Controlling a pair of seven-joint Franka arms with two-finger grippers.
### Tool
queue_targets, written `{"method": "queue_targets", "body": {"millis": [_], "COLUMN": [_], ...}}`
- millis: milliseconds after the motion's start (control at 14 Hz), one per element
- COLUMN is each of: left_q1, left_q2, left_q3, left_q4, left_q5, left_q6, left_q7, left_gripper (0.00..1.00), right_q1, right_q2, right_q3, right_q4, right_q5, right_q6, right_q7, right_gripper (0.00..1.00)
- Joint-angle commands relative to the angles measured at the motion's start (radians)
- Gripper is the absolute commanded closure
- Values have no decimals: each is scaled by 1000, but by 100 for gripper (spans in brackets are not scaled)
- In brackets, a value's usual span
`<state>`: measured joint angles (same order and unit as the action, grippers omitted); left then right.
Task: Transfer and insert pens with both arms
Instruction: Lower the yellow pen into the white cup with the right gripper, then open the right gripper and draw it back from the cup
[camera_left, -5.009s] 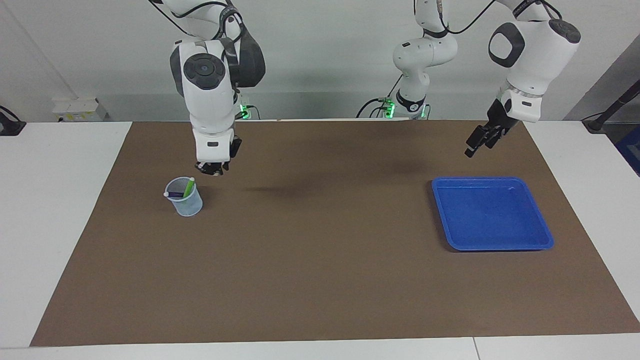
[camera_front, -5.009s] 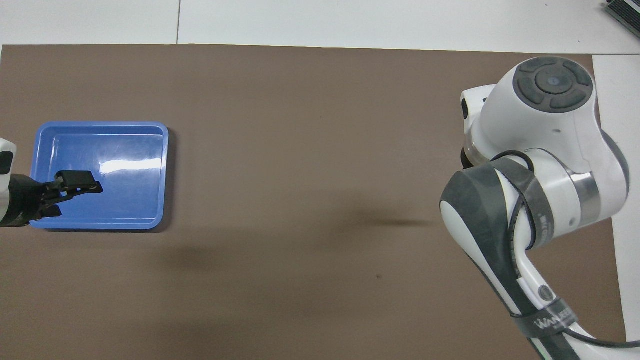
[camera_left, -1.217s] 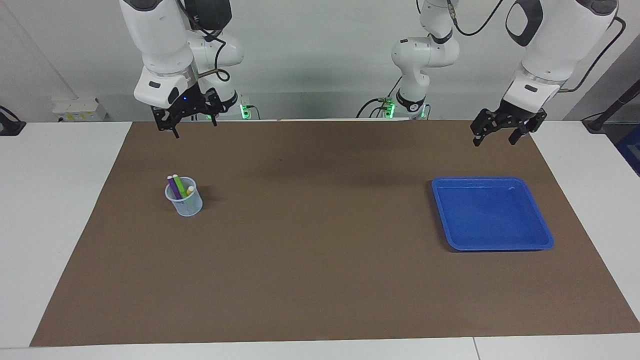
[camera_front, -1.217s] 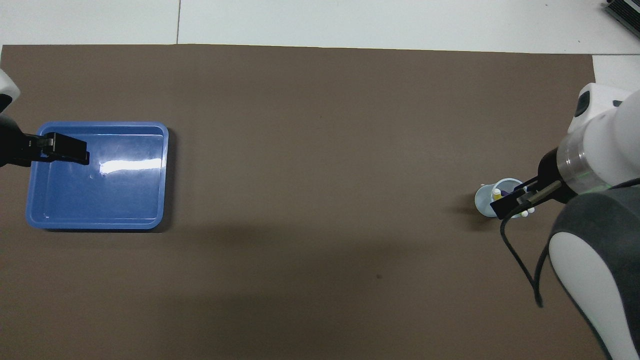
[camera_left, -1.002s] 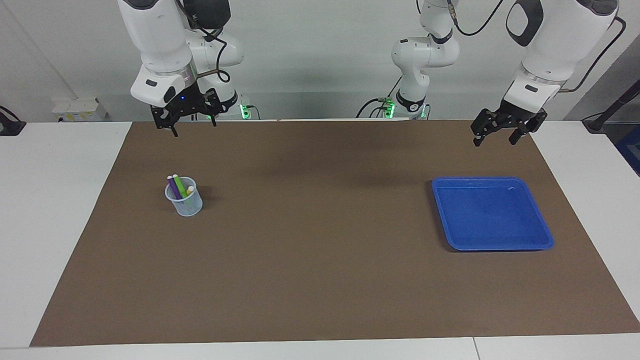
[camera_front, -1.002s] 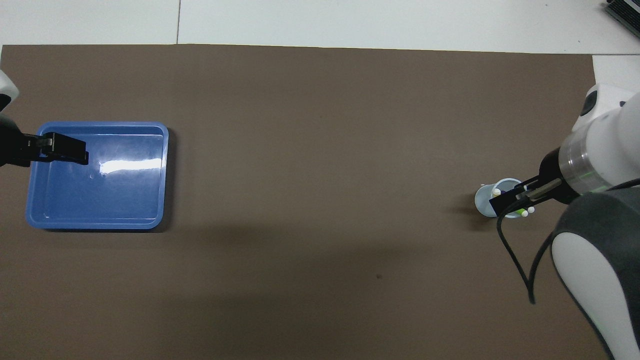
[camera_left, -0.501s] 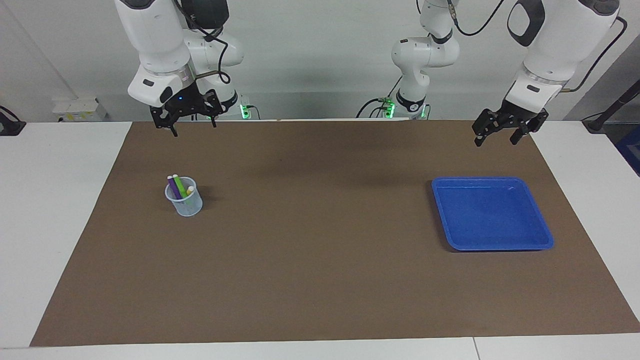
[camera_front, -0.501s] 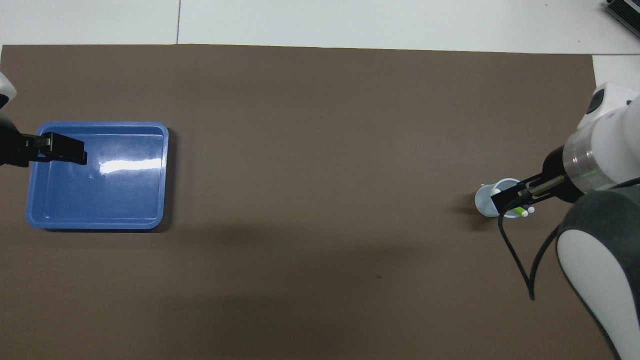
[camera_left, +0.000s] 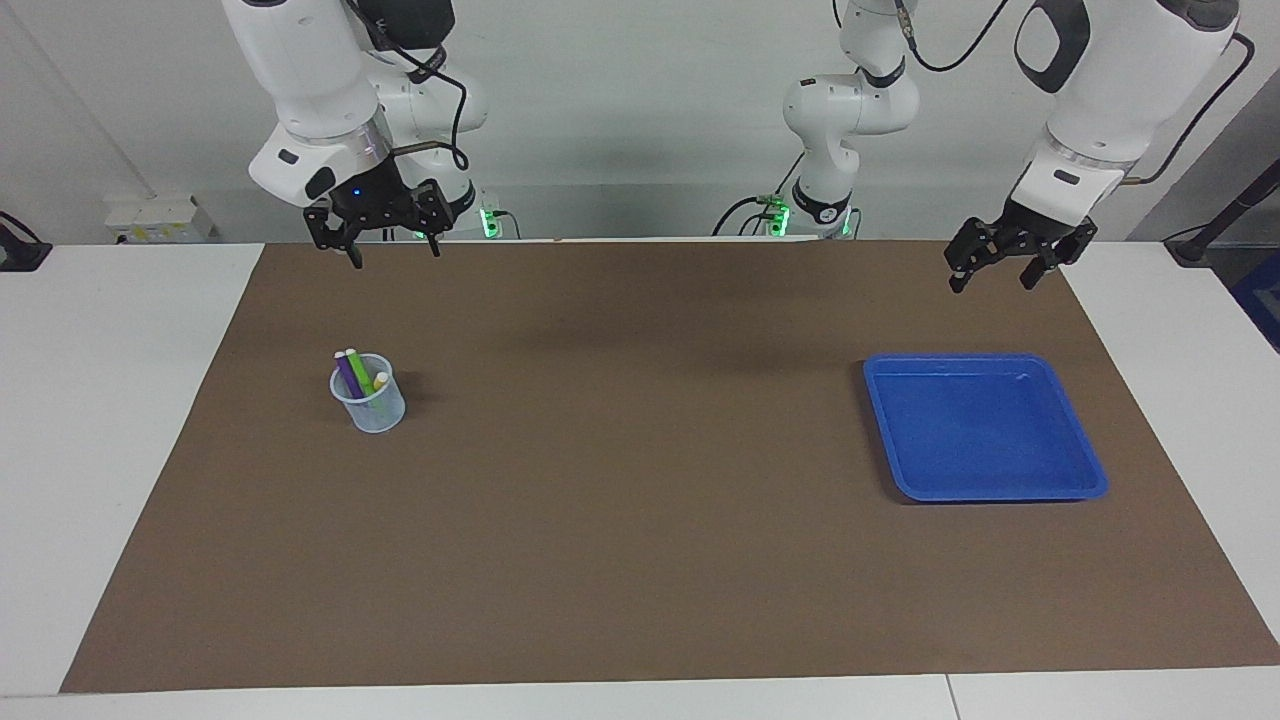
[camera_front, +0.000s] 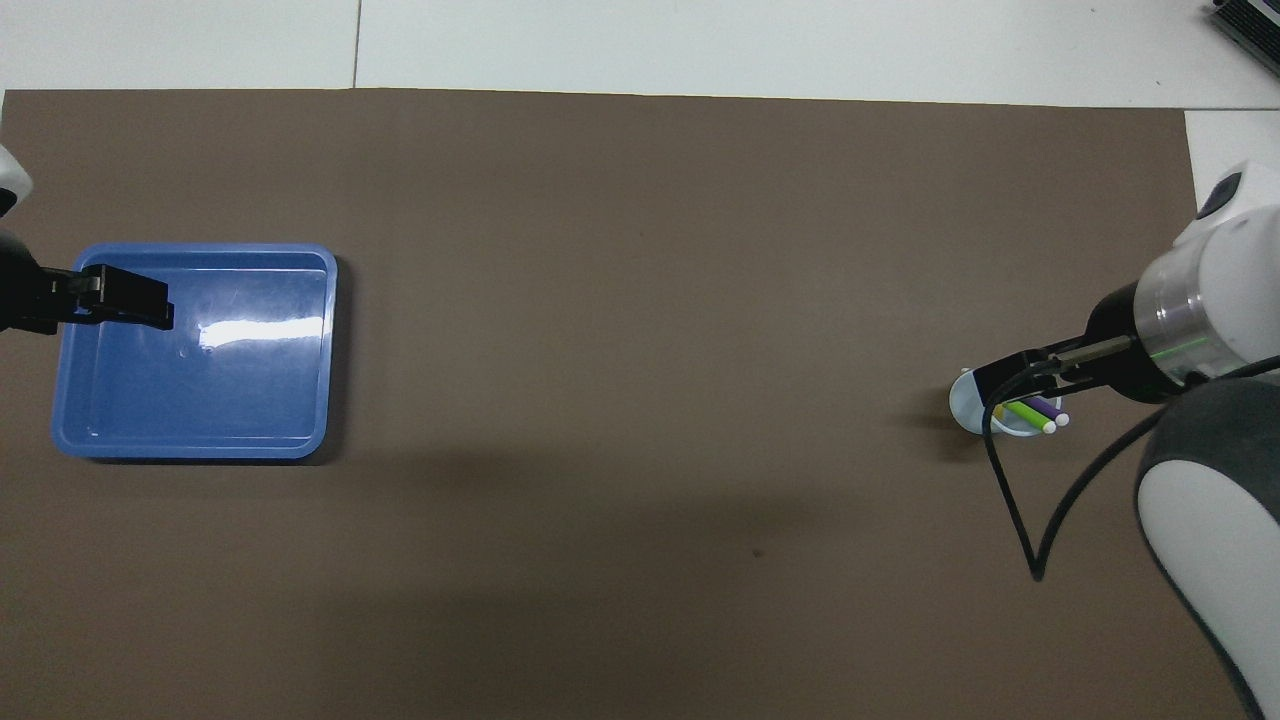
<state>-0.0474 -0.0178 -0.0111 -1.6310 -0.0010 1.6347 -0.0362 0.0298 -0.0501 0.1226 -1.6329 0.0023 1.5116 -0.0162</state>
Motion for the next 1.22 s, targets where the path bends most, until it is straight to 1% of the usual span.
{"method": "queue_targets", "body": {"millis": [0,215,286,429,859,1145], "left_q1": [-11,-11,-9,-9,-8,-8], "left_q2": [-7,-8,-8,-8,-8,-8], "left_q3": [13,13,13,13,13,13], "left_q4": [-9,-9,-9,-9,-10,-9], "left_q5": [10,10,10,10,10,9], "left_q6": [-1,0,0,-1,2,5], "left_q7": [-2,-2,-2,-5,-8,-10], "left_gripper": [0,0,0,0,0,0], "right_q1": [-33,-50,-50,-53,-51,-54], "right_q2": [6,16,16,16,29,29], "right_q3": [-31,-92,-101,-106,-107,-129], "right_q4": [21,31,33,33,38,38], "right_q5": [25,28,24,31,-18,-1], "right_q6": [9,9,7,15,15,7], "right_q7": [-88,-102,-106,-111,-139,-140], "right_gripper": [0,0,0,0,0,0]}}
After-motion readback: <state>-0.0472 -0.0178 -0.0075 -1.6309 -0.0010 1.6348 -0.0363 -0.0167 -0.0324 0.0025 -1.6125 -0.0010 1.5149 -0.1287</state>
